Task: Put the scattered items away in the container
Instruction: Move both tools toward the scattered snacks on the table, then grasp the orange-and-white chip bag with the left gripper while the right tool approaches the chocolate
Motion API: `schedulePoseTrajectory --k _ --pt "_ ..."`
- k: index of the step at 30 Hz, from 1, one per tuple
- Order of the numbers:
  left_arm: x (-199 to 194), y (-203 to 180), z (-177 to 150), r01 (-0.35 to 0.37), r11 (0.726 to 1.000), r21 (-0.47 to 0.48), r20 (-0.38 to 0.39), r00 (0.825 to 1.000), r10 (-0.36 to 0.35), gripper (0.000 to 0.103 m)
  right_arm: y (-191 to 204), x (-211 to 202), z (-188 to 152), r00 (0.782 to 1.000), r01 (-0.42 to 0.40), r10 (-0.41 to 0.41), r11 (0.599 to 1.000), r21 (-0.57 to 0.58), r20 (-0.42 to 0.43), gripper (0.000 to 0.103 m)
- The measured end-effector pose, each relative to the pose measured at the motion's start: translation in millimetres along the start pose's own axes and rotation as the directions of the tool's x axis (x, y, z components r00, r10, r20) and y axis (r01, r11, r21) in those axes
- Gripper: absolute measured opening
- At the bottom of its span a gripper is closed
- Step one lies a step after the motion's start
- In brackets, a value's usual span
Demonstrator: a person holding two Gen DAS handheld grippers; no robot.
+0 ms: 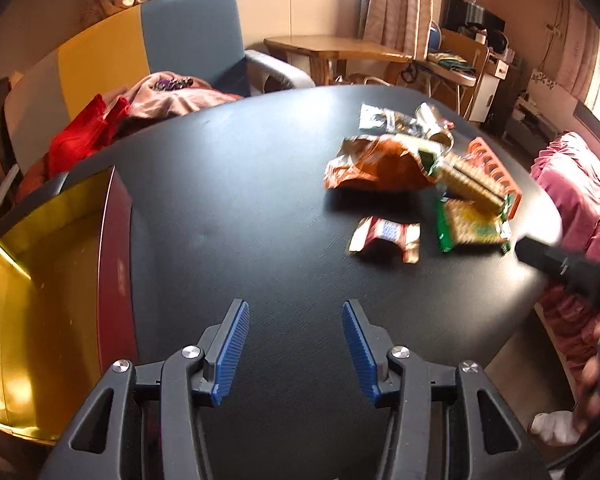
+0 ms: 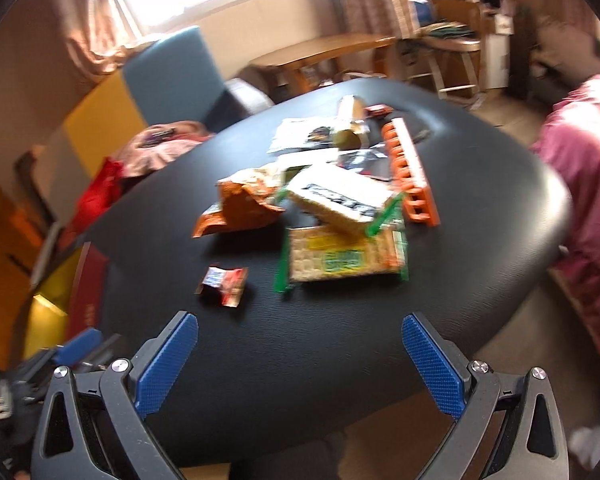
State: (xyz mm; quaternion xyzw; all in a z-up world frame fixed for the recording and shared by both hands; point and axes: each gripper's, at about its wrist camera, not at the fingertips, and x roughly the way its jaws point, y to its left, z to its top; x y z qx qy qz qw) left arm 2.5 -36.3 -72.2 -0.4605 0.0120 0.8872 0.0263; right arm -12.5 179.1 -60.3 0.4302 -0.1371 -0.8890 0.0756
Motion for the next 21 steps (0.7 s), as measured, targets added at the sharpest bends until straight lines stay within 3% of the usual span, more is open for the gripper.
schedulePoseTrajectory --k 2,4,11,18,21 --pt "3.8 6.3 -5.0 0.005 1.0 -0.006 -0.021 1.0 -0.005 0.05 4.7 10.9 7.9 0.996 -0.081 0.079 0.996 -0.037 -0.036 0.103" --pt "7.0 10.9 -9.0 0.003 1.0 -0.007 -0.035 0.999 -0.004 0.05 14.3 19.7 18.3 0.994 -0.104 0.099 0.991 -0.087 -0.053 0.103" --pt "16.1 20.7 -16.3 0.033 0.999 -0.02 -0.066 0.997 -0.034 0.05 34.1 42.5 73.1 0.979 -0.205 0.203 0.974 -0.098 -0.035 0.103" --pt "23.1 26.7 -19.9 0.033 0.999 -0.026 -0.086 0.996 -0.035 0.05 66.9 91.4 117.6 0.985 -0.167 0.154 0.968 -0.188 -0.082 0.103" --pt "22.2 30.9 -18.6 0.033 0.999 -0.035 -0.082 0.996 -0.036 0.05 73.2 117.8 125.8 0.99 -0.114 0.094 0.971 -0.212 -0.102 0.103"
